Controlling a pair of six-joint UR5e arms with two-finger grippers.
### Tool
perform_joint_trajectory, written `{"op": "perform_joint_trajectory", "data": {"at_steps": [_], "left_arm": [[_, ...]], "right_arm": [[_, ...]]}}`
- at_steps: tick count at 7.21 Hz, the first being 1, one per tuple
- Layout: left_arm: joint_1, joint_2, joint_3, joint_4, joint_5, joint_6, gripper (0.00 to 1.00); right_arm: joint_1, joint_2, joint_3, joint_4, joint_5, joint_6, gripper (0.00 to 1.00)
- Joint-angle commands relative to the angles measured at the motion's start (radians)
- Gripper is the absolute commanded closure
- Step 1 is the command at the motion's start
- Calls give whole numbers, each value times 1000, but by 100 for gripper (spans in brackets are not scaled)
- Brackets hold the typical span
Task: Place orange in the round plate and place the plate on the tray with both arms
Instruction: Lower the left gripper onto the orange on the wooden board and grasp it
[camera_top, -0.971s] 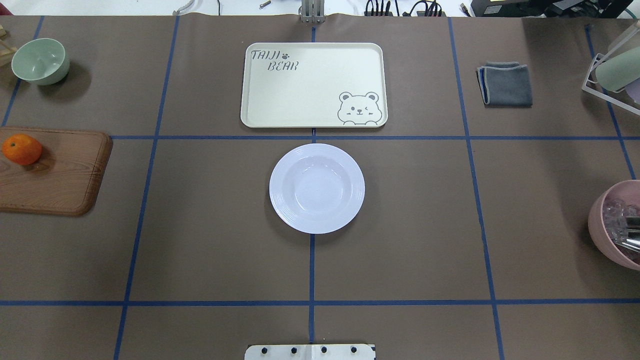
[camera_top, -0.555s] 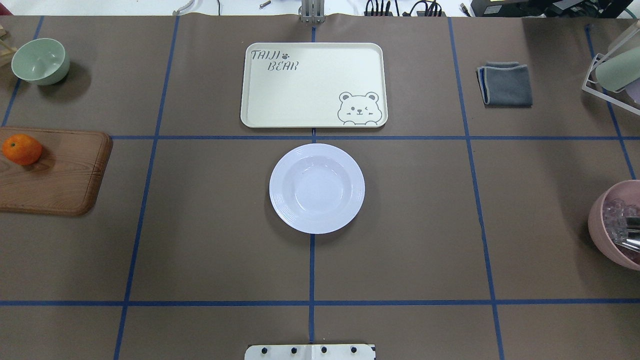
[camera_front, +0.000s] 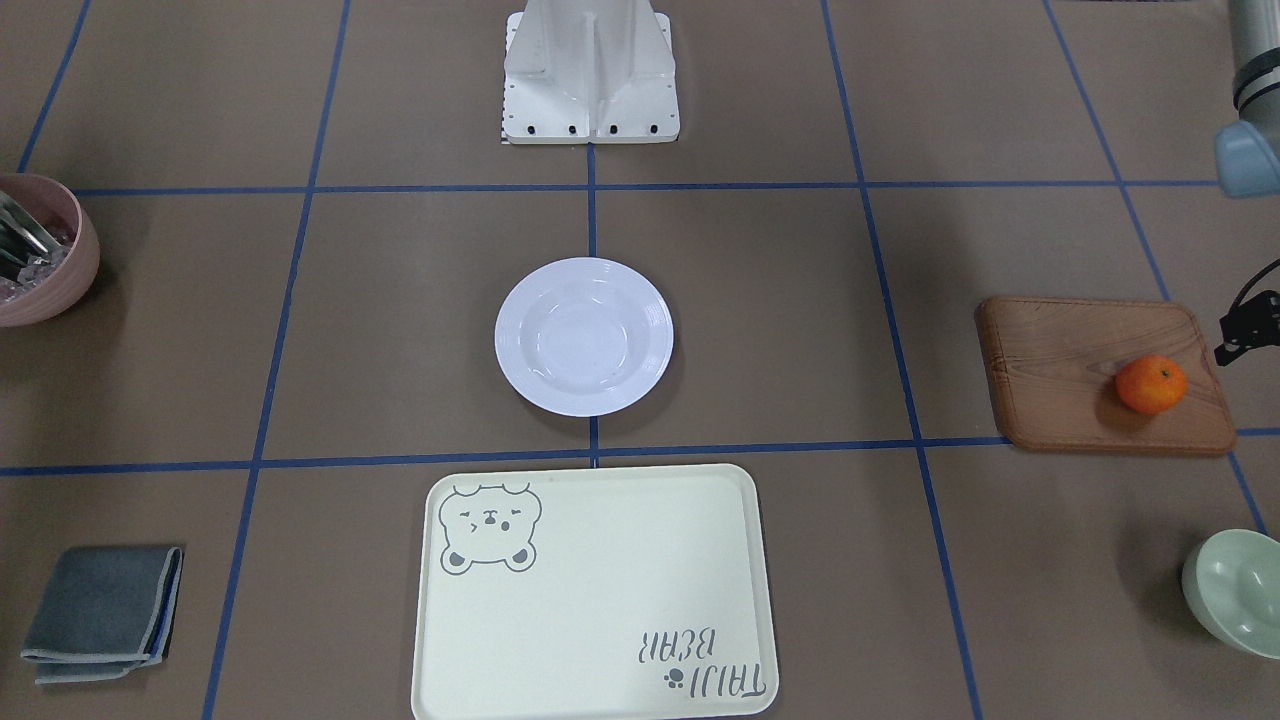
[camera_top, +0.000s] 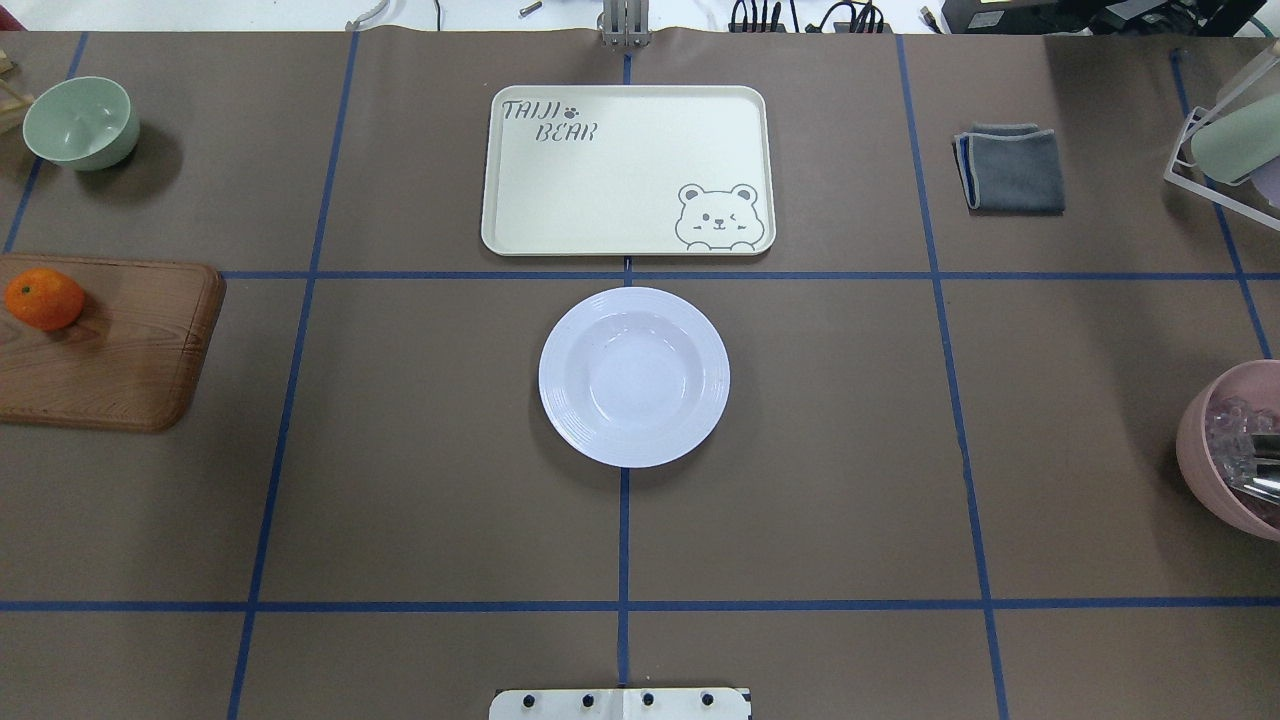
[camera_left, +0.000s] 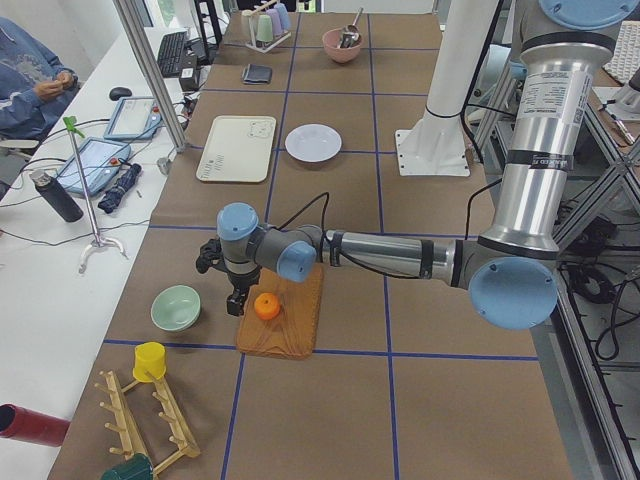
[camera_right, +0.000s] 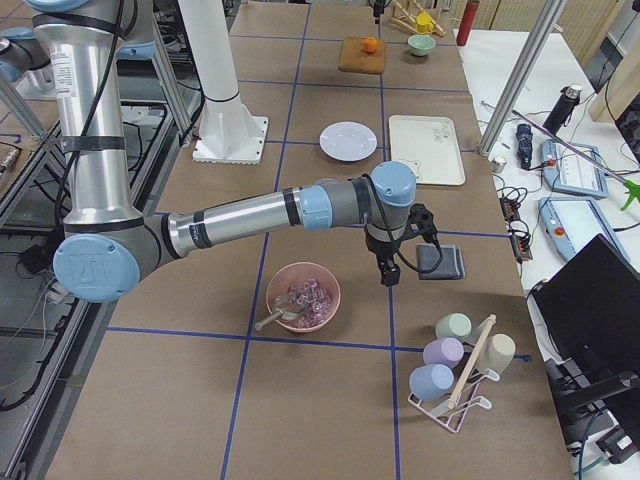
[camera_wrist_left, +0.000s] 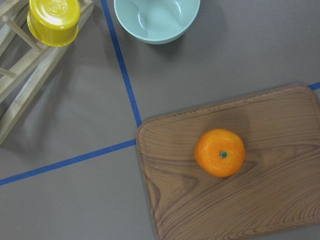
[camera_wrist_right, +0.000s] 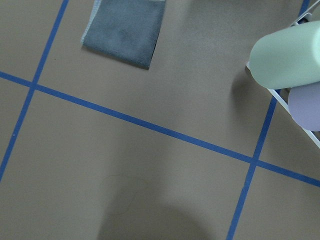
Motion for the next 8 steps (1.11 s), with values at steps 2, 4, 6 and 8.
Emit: {"op": "perform_joint_trajectory", "data": {"at_steps": [2,4,6,8], "left_arm": [[80,0,41,-87,4,-108,2],[111,3,48,-88,6,-109,2],[132,-4,70,-87,6,-109,2],[133,-5,88,-85,6,-102,2]], "right_arm": [[-6,-3,1,4,30,0,0],[-16,-3,-1,4,29,0,0],[-16,-3,-1,4,29,0,0],[-16,-3,-1,4,29,2,0]]}}
